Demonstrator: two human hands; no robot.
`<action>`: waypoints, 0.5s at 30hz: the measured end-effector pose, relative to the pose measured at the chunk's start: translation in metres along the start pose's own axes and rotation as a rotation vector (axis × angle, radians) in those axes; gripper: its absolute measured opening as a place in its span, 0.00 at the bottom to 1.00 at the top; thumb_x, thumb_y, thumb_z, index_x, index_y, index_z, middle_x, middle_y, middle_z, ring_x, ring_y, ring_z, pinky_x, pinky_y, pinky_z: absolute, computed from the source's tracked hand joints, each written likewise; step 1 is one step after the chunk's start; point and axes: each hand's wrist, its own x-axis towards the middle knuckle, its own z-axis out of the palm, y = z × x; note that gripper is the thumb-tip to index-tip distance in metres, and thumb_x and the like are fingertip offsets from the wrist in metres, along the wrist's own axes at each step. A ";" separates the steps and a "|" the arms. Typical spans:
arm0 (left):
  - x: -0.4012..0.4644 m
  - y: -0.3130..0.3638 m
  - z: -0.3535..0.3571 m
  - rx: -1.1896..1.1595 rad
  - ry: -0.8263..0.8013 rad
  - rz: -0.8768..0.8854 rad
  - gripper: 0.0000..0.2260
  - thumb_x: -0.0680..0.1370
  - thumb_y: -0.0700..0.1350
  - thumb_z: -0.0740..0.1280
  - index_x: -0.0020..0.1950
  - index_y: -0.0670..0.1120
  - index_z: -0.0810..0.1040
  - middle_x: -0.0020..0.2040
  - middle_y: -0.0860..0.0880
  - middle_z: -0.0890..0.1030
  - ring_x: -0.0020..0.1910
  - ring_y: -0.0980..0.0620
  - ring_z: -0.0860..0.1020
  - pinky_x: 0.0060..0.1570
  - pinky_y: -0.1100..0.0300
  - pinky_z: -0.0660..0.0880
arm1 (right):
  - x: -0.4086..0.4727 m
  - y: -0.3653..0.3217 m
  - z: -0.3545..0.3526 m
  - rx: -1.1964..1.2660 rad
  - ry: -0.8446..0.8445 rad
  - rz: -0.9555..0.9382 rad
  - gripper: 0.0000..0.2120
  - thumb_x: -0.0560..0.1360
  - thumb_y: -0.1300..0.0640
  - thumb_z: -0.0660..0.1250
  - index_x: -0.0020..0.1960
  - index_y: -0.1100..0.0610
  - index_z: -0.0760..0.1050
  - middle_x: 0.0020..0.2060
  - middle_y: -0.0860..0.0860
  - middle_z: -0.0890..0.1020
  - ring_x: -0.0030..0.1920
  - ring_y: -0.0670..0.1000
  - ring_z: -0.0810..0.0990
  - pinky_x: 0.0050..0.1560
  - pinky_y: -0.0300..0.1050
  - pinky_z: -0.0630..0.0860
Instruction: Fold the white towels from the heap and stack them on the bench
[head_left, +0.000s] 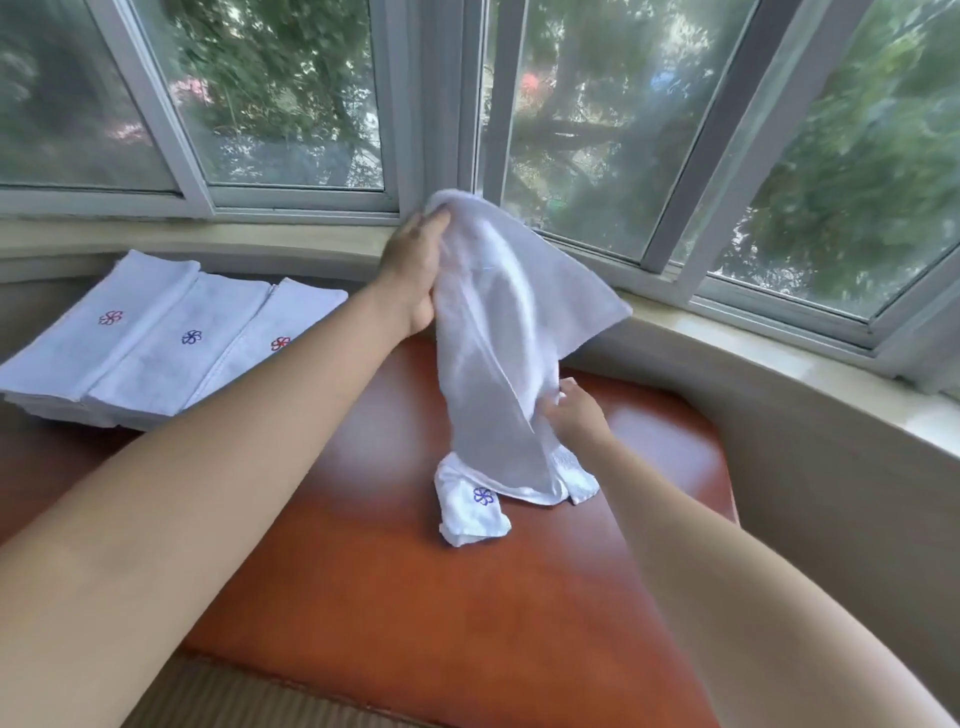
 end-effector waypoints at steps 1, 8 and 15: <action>-0.001 -0.007 -0.023 0.055 0.090 -0.029 0.08 0.82 0.46 0.64 0.51 0.51 0.83 0.46 0.49 0.86 0.46 0.48 0.85 0.46 0.54 0.82 | -0.003 0.000 0.006 -0.038 0.025 -0.011 0.04 0.81 0.51 0.62 0.47 0.49 0.73 0.42 0.50 0.79 0.47 0.56 0.78 0.48 0.49 0.72; -0.079 -0.208 -0.226 0.530 0.375 -0.722 0.16 0.82 0.38 0.61 0.69 0.40 0.76 0.64 0.36 0.80 0.55 0.38 0.82 0.54 0.48 0.78 | -0.034 0.075 0.098 -0.365 -0.340 0.139 0.10 0.76 0.55 0.66 0.57 0.50 0.78 0.45 0.46 0.80 0.47 0.52 0.80 0.47 0.44 0.77; -0.156 -0.304 -0.314 0.670 0.357 -1.073 0.24 0.81 0.47 0.67 0.77 0.48 0.66 0.64 0.45 0.76 0.56 0.45 0.77 0.61 0.49 0.74 | -0.053 0.152 0.166 -0.306 -0.489 0.384 0.19 0.76 0.56 0.67 0.66 0.53 0.74 0.50 0.49 0.80 0.52 0.53 0.81 0.50 0.42 0.73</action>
